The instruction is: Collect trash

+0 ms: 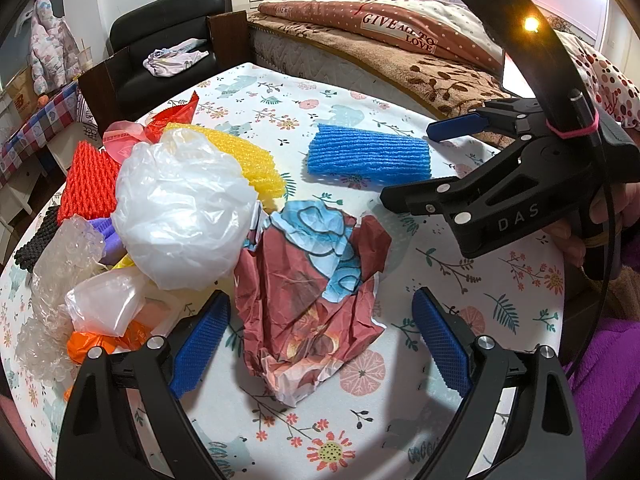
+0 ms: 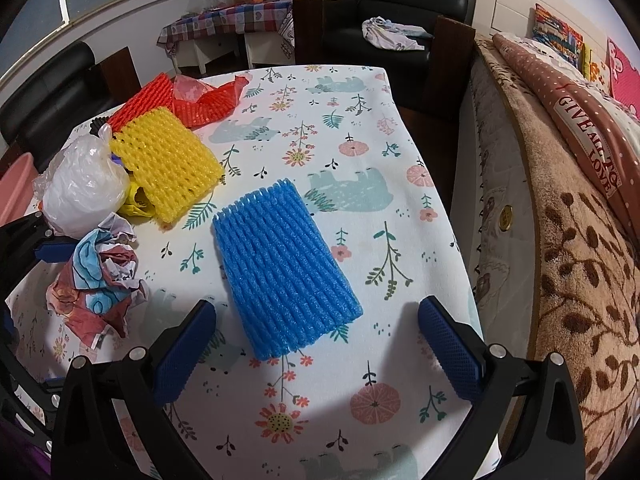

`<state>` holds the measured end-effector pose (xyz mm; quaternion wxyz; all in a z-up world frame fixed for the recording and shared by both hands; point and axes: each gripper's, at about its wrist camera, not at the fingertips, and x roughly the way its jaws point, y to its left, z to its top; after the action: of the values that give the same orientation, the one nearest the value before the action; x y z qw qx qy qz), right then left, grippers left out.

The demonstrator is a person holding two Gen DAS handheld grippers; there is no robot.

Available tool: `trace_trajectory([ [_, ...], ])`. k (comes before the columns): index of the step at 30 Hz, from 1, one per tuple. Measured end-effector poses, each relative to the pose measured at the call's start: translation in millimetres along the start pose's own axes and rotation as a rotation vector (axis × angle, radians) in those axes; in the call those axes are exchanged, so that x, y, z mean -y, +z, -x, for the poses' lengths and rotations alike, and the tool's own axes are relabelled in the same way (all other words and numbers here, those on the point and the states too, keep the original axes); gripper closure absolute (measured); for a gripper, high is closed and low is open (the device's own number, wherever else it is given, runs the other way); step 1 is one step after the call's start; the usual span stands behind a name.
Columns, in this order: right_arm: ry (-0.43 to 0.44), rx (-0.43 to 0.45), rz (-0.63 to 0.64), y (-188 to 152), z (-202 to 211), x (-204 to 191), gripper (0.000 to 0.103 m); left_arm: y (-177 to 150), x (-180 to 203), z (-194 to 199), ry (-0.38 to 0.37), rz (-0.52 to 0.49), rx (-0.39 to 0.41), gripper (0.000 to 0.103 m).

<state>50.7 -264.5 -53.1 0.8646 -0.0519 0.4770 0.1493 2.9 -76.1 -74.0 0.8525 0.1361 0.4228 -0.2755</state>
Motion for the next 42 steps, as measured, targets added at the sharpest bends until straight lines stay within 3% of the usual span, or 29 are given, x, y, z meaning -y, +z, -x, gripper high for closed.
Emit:
trace_trajectory([
  [35, -0.001, -0.001, 0.001, 0.4, -0.4, -1.1, 0.003, 0.2, -1.1, -0.2, 0.000, 0.002, 0.001, 0.010],
  [42, -0.001, -0.003, 0.003, 0.3, -0.5, -0.9, 0.003, 5.4, 1.9, -3.7, 0.030, 0.031, -0.013, 0.007],
])
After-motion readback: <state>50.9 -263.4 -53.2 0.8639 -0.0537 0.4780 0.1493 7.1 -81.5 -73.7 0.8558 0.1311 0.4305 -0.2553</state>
